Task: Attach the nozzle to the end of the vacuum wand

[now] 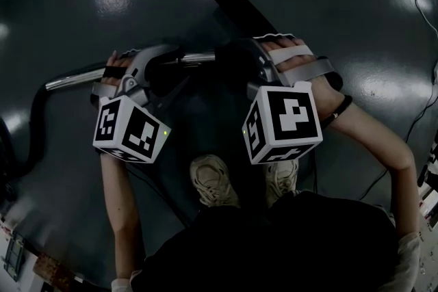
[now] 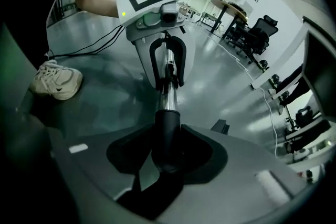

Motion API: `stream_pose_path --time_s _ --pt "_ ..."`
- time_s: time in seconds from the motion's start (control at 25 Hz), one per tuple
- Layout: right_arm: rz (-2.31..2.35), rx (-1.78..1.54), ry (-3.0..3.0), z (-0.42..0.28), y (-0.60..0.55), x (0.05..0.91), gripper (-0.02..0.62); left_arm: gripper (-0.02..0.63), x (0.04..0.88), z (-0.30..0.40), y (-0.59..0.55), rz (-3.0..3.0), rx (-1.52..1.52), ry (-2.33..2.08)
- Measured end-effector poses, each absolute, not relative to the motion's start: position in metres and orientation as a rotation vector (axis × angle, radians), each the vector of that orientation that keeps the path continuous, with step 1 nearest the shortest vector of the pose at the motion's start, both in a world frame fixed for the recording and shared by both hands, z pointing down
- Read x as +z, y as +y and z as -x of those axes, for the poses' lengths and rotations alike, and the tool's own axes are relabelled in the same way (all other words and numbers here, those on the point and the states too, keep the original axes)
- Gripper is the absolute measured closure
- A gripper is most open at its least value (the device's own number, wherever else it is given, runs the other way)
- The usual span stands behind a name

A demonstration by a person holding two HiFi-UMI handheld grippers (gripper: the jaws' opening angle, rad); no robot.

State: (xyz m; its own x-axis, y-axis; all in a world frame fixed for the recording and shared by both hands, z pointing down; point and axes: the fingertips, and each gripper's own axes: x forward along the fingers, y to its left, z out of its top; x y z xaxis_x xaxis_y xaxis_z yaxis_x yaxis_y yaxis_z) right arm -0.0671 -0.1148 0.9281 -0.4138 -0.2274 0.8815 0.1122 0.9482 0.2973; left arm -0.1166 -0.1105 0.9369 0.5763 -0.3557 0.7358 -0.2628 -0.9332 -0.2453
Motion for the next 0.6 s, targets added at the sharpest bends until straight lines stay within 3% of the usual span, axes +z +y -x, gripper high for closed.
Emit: stream_pose_path --time_s 0.04,0.08,0.12,0.2,0.24,0.32,0.52,0.6 --pt "-0.093 -0.384 -1.981 0.068 -0.115 0.928 0.424 0.427 0.931 0.110 -0.112 2.749 -1.198 0.576" --pt "-0.128 -0.402 -2.010 0.068 -0.118 0.925 0.443 0.489 0.920 0.103 -0.116 2.803 -1.066 0.646" --pt "-0.184 -0.426 -2.042 0.067 -0.124 0.919 0.504 0.557 0.906 0.097 -0.122 2.830 -0.941 0.723" --pt "-0.327 -0.450 -2.112 0.063 -0.141 0.898 0.539 0.601 0.884 0.094 -0.134 2.815 -0.793 0.855" --pt "-0.408 -0.424 -2.169 0.060 -0.152 0.884 0.586 0.601 0.874 0.096 -0.139 2.822 -0.715 0.931" --pt "-0.596 -0.255 -2.359 0.054 -0.176 0.848 0.589 0.601 0.847 0.107 -0.150 2.931 -0.350 1.178" --pt "-1.014 0.664 -2.679 -0.007 -0.222 0.803 0.589 0.603 0.792 0.173 -0.187 2.870 1.087 1.771" --pt "-1.138 0.865 -2.746 -0.025 -0.232 0.796 0.589 0.603 0.796 0.185 -0.198 2.781 1.185 1.893"
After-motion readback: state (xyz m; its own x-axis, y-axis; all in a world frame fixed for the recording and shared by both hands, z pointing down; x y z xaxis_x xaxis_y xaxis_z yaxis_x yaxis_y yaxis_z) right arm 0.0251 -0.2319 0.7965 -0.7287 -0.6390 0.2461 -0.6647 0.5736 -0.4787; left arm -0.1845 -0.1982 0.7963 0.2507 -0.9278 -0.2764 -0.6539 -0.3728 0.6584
